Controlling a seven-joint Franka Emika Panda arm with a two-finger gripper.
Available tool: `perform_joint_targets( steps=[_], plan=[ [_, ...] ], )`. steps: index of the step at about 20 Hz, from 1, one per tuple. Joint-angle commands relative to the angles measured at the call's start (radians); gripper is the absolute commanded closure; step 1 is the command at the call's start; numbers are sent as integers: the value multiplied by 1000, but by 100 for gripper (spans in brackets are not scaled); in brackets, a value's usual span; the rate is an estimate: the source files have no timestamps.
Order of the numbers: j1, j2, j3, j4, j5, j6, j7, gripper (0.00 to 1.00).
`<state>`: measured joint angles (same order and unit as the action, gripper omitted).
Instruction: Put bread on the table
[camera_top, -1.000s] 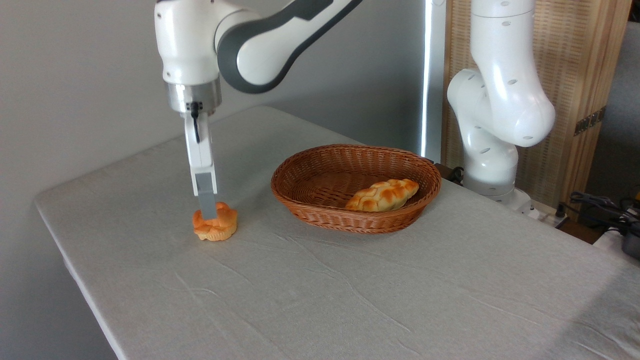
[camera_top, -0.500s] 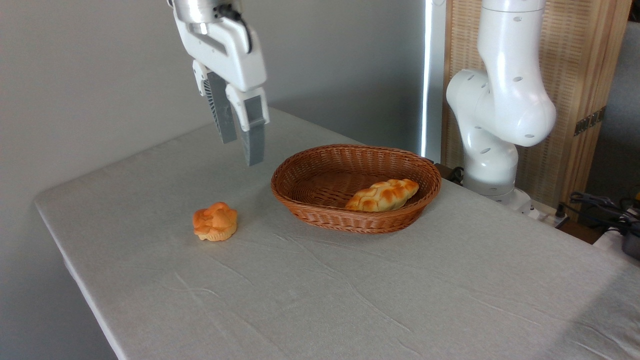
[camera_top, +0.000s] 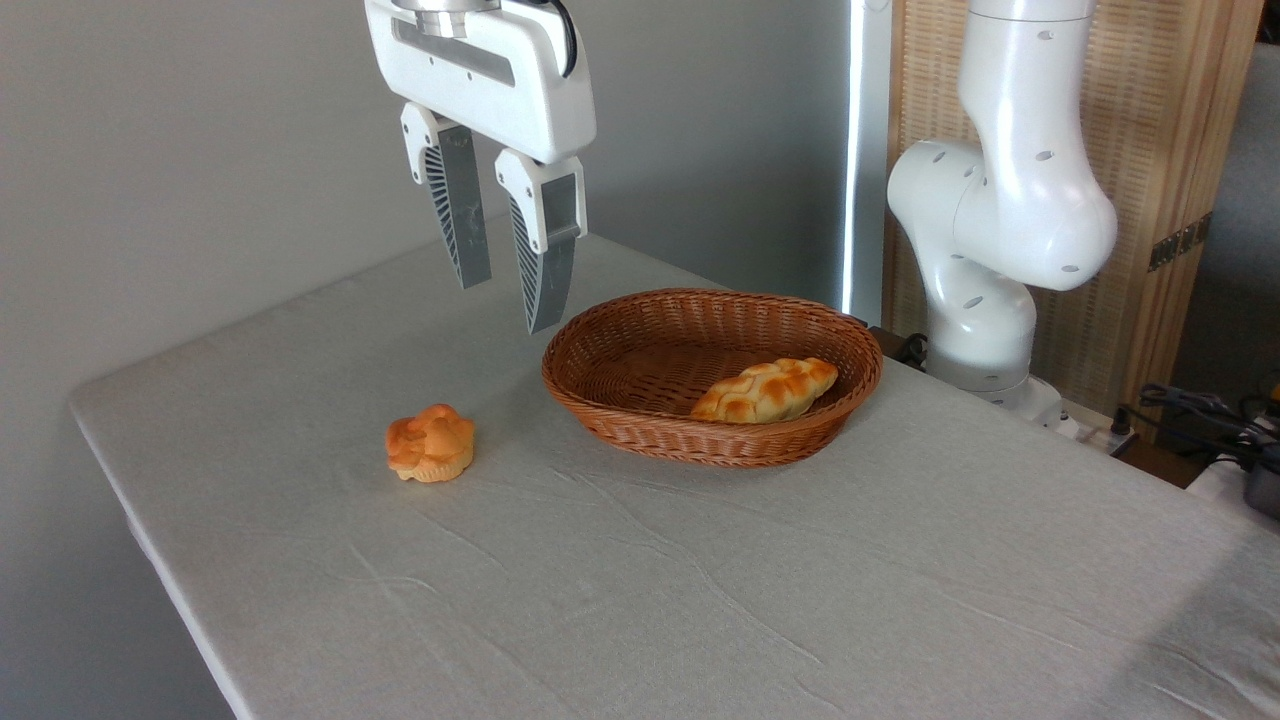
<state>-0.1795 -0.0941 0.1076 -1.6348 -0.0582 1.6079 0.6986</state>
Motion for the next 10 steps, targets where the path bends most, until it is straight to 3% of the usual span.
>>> perform_joint_targets(
  steps=[1,10],
  plan=[
    [58,20,-49,44,-12,-23,-11,0],
    [72,54,-106,47,-9,-25,-13,0]
  ],
)
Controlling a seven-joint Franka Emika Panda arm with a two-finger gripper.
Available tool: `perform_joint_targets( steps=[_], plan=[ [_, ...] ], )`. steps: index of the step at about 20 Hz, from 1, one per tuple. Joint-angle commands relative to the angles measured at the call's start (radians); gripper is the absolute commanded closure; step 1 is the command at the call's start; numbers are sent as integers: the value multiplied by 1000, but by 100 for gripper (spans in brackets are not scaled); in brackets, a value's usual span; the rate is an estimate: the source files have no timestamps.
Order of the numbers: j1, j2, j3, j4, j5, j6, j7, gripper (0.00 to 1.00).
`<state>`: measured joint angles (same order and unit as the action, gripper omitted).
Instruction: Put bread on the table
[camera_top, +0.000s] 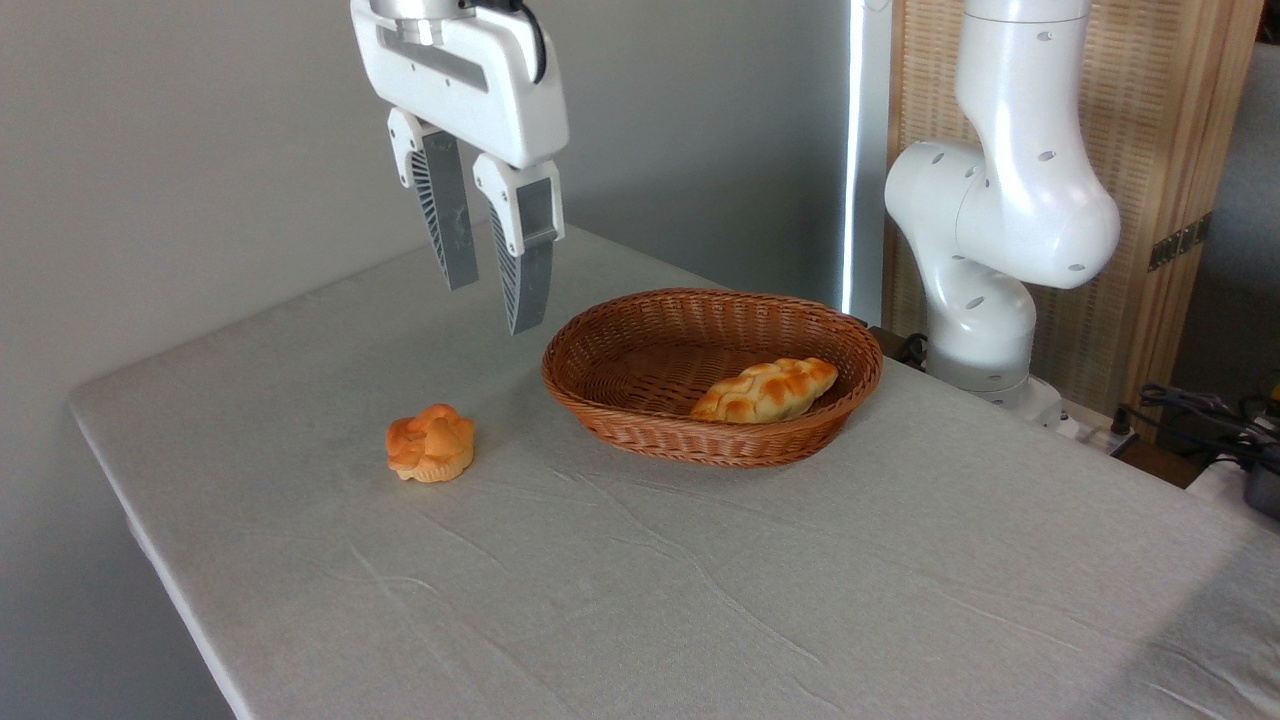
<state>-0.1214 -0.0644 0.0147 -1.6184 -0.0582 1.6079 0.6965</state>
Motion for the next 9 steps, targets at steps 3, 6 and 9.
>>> perform_joint_targets(
  steps=[3,6,9],
  plan=[
    [16,34,-31,32,-9,-23,-9,0],
    [17,38,-33,37,-9,-25,-11,0],
    [16,43,-58,35,-9,-28,-9,0]
  ],
)
